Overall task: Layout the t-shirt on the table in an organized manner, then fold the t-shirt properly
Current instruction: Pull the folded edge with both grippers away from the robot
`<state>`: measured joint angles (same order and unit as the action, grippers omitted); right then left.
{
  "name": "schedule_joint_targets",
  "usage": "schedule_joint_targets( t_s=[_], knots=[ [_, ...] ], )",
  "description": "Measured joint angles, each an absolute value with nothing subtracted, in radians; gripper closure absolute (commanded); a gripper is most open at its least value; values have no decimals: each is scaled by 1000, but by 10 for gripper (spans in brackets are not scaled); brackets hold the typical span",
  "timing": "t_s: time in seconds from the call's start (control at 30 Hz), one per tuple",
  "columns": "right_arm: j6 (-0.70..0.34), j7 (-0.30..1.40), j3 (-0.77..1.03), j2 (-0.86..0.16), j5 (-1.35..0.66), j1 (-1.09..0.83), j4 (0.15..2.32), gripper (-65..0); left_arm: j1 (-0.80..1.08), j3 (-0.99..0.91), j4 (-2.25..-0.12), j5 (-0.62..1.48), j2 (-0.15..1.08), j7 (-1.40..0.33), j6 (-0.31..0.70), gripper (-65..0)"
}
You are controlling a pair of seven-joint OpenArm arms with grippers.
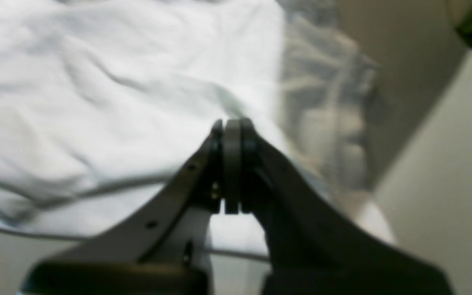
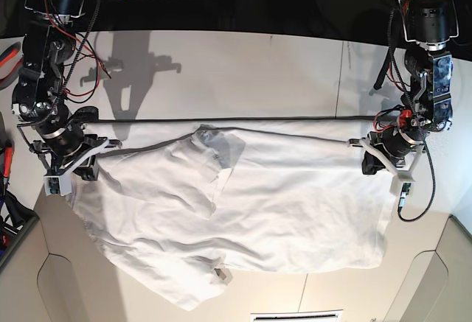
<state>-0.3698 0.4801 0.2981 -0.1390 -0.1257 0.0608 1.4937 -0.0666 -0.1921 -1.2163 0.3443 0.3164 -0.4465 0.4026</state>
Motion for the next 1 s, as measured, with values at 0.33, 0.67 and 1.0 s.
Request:
schedule_joint_targets(
  t_s=[0.33, 0.67, 1.0],
  knots=[
    [-370, 431, 297, -163, -104, 61, 1322, 0, -28, -192, -1217, 320, 316, -488, 307, 0],
    [-369, 459, 297, -163, -104, 61, 1269, 0, -23, -194, -1218, 323, 317, -536, 334, 0],
    [-374, 653, 297, -206, -138, 67, 1278, 0, 28, -197, -1230, 360, 323, -579, 397, 0]
  ],
)
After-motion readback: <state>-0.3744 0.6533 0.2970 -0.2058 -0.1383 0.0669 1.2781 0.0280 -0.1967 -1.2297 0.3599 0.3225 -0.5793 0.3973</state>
